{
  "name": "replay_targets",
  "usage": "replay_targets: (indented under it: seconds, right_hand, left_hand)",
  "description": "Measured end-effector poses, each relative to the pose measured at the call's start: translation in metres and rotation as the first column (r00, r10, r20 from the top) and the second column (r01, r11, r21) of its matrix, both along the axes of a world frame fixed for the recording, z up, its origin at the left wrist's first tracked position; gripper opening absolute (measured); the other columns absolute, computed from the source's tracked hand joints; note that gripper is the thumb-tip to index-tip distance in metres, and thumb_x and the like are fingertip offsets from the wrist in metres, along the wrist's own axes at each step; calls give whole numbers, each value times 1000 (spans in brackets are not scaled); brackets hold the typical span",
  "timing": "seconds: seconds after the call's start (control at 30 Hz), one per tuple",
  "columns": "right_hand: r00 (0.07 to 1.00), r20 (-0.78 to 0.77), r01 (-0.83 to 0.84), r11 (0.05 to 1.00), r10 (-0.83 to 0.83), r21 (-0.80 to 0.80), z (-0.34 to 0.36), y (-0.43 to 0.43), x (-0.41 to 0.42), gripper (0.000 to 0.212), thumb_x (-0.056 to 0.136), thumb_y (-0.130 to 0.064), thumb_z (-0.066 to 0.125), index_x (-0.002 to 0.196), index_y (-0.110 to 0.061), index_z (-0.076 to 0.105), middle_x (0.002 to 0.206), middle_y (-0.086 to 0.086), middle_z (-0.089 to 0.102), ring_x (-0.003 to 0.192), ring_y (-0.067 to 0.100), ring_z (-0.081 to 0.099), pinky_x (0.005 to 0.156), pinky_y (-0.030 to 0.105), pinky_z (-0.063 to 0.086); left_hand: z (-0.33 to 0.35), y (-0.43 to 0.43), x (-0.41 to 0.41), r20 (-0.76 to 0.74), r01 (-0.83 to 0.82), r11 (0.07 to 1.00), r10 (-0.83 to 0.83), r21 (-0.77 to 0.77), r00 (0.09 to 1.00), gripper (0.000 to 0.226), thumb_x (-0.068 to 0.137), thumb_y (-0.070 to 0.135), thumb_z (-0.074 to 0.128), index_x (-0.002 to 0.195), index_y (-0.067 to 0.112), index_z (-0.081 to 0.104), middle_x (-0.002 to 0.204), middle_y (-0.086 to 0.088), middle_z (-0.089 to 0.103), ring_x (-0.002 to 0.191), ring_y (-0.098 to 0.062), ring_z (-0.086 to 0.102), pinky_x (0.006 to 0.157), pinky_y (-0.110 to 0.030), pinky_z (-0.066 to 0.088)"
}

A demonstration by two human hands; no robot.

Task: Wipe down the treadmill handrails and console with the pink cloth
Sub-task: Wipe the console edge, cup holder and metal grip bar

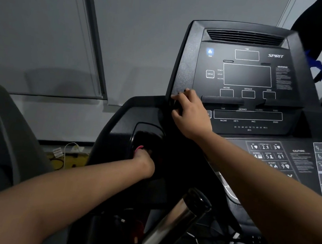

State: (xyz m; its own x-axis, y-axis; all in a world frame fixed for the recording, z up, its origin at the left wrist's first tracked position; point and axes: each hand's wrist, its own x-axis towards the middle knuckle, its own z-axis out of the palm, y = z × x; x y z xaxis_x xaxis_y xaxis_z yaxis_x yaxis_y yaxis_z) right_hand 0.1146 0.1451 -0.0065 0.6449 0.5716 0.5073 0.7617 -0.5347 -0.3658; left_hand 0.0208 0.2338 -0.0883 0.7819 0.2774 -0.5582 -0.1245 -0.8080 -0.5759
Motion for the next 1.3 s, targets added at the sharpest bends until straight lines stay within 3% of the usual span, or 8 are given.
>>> replay_targets:
  seconds: [0.17, 0.37, 0.53, 0.73, 0.83, 0.93, 1.13, 1.3]
  right_hand:
    - [999, -33, -18, 1000, 17, -8, 0, -4, -1, 41, 85, -17, 53, 126, -15, 56, 126, 8, 45, 127, 20, 38, 95, 28, 36]
    - [999, -39, -14, 1000, 14, 0, 2, -5, -2, 39, 86, -19, 53, 125, -16, 56, 125, 6, 45, 123, 19, 40, 91, 27, 37]
    - [1000, -4, 15, 1000, -15, 9, 1, 0, -2, 35, 84, -21, 54, 118, -15, 57, 117, 6, 46, 116, 22, 44, 84, 31, 42]
    - [999, 25, 31, 999, -32, 10, -1, 4, -2, 33, 83, -21, 53, 116, -14, 58, 115, 7, 47, 116, 23, 44, 81, 31, 42]
    - [999, 39, 28, 999, -28, 18, -1, 3, -1, 33, 83, -20, 53, 114, -13, 58, 113, 8, 48, 114, 25, 45, 82, 33, 43]
    - [999, 26, 20, 1000, -21, 16, -1, 2, 0, 33, 82, -19, 53, 115, -12, 58, 113, 9, 48, 113, 25, 46, 82, 34, 44]
    - [1000, -13, -19, 1000, 19, 19, -2, -2, 0, 38, 84, -17, 52, 121, -12, 58, 122, 9, 46, 124, 23, 41, 92, 34, 42]
    - [999, -26, -21, 999, 21, 33, -1, -3, 1, 38, 84, -17, 53, 121, -13, 58, 122, 8, 47, 125, 22, 41, 92, 34, 43]
  left_hand:
    - [3, 2, -1, -6, -20, 1000, 20, 3, 1000, 41, 100, 22, 38, 139, 12, 46, 144, -8, 44, 127, -32, 46, 97, -42, 44]
    - [43, 9, -16, -11, -146, 884, 158, -445, 987, 45, 94, 49, 37, 102, 16, 67, 111, -7, 66, 101, -25, 61, 81, -29, 42]
    - [38, 25, -26, 59, -112, 732, 204, -672, 977, 33, 90, 36, 44, 63, 18, 53, 74, -2, 57, 72, -20, 55, 70, -31, 43]
    - [16, 7, -14, -53, -13, 949, -4, -316, 999, 45, 96, 20, 42, 141, 12, 41, 143, -18, 40, 130, -36, 37, 105, -48, 28]
    - [1, 1, -4, -139, -24, 993, 8, -115, 990, 47, 100, 12, 32, 142, -9, 28, 145, -28, 32, 130, -45, 33, 97, -52, 35]
    - [-5, 6, -1, 7, 33, 999, -33, -3, 999, 55, 100, 18, 32, 152, 9, 15, 157, -17, 11, 143, -38, 12, 111, -53, 17]
    - [-6, 3, 4, 73, 72, 954, -97, 292, 993, 55, 98, 38, 41, 147, 14, 32, 151, -14, 27, 133, -34, 27, 104, -42, 28]
    - [8, 9, 16, 17, 14, 981, -18, 193, 1000, 53, 98, 38, 42, 146, 15, 34, 151, -10, 32, 135, -31, 31, 104, -42, 31]
